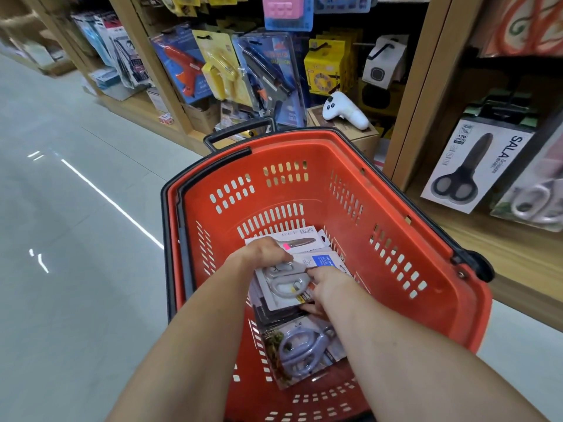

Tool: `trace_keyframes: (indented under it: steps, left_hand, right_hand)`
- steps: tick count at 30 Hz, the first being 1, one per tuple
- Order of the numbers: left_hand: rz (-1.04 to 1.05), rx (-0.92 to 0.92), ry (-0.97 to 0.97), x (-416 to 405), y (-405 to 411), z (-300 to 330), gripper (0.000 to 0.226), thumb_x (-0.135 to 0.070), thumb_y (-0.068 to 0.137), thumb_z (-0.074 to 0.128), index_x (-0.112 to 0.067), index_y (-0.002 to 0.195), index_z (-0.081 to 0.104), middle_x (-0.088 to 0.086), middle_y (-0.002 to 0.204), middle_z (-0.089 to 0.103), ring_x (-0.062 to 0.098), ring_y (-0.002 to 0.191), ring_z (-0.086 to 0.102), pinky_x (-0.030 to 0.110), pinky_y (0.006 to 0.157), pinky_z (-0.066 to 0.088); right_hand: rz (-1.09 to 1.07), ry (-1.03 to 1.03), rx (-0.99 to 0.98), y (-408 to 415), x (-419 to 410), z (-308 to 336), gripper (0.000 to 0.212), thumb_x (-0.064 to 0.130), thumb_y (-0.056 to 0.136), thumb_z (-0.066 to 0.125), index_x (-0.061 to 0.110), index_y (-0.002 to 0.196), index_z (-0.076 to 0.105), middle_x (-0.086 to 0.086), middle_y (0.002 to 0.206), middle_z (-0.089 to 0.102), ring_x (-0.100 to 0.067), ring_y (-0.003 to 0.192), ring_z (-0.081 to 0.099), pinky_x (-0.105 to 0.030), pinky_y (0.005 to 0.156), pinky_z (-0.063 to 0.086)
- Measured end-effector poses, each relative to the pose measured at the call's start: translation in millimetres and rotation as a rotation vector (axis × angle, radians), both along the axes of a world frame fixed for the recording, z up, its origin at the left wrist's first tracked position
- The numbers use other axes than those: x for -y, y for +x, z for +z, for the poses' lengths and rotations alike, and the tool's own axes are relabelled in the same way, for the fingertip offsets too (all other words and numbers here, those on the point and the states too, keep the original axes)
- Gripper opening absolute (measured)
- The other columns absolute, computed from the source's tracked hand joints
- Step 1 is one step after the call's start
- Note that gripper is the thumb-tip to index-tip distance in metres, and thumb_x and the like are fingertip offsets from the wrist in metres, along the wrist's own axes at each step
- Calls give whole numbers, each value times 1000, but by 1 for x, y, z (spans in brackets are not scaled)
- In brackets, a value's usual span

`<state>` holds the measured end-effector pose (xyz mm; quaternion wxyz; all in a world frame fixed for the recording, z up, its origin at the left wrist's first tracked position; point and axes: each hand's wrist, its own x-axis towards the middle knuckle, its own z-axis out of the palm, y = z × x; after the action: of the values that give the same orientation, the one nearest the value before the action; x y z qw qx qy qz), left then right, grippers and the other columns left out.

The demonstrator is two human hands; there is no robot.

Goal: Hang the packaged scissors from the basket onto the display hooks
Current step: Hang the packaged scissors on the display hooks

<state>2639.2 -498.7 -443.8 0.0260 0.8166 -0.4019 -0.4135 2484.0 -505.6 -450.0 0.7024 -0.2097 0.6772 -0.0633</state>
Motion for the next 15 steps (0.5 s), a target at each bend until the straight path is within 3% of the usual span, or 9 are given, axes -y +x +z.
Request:
trace_keyframes:
  steps: [4, 8, 12, 15]
  left_hand:
    - [102, -61, -52, 4, -1, 6, 56, -52, 95, 68, -10, 133, 67, 8, 136, 68, 29, 122, 65, 46, 113, 49]
    - [156, -85, -88, 8, 1, 10, 54, -49, 93, 73, -10, 130, 67, 8, 130, 71, 28, 115, 68, 43, 110, 52]
    - [31, -8, 1, 3, -2, 8, 51, -42, 95, 71, -13, 137, 66, 7, 140, 63, 27, 124, 61, 38, 107, 49]
    - [-49, 2, 58, 2, -6, 7, 48, -40, 98, 67, -18, 141, 61, 5, 148, 55, 27, 132, 54, 38, 108, 43]
  right_hand:
    - [37, 8, 30, -3, 5, 1, 26, 19, 106, 53, 9, 83, 62, -6, 39, 60, -27, 81, 66, -52, 101, 54]
    - [29, 20, 28, 0, 9, -2, 27, 19, 106, 52, 11, 82, 63, -4, 39, 60, -25, 68, 64, -51, 99, 56]
    - [22, 32, 0, 0, 10, -6, 39, 29, 111, 43, 10, 83, 62, -5, 40, 61, -25, 52, 65, -49, 89, 58]
    - [-2, 45, 8, 0, 6, -12, 47, 39, 112, 39, 9, 86, 64, -9, 44, 64, -28, 59, 66, -52, 95, 58]
